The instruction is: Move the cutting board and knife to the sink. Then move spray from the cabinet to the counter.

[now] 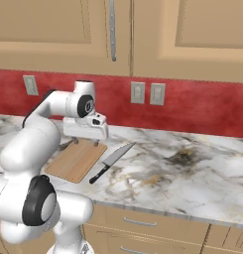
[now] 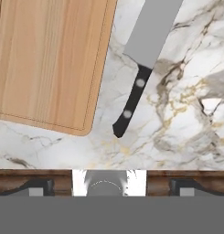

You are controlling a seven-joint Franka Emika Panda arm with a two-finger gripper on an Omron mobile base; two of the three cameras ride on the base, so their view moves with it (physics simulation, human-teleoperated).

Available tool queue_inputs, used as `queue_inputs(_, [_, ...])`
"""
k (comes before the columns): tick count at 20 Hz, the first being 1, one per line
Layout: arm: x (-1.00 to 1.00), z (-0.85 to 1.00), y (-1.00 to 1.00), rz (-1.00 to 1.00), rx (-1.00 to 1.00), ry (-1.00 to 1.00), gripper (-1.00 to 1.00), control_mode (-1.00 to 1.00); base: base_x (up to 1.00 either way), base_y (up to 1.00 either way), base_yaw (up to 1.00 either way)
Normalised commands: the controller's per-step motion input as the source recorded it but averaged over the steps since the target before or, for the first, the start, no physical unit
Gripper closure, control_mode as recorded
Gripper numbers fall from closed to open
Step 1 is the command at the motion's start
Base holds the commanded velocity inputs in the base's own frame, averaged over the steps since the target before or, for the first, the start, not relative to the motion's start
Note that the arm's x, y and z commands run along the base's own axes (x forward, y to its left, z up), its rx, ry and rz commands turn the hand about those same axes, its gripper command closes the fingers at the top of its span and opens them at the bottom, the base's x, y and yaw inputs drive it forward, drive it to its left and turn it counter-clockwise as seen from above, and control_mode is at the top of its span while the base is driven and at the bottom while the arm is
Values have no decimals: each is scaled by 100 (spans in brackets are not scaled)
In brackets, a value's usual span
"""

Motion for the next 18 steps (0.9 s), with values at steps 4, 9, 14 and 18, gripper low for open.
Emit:
queue_inputs(4, [17, -20, 0, 0, 0, 12, -100, -100, 0, 0, 0])
queue_inputs(9, [14, -25, 0, 0, 0, 13, -100, -100, 0, 0, 0])
queue_inputs(14, [15, -25, 0, 0, 0, 13, -100, -100, 0, 0, 0])
queue_inputs(18, [17, -17, 0, 0, 0, 11, -100, -100, 0, 0, 0])
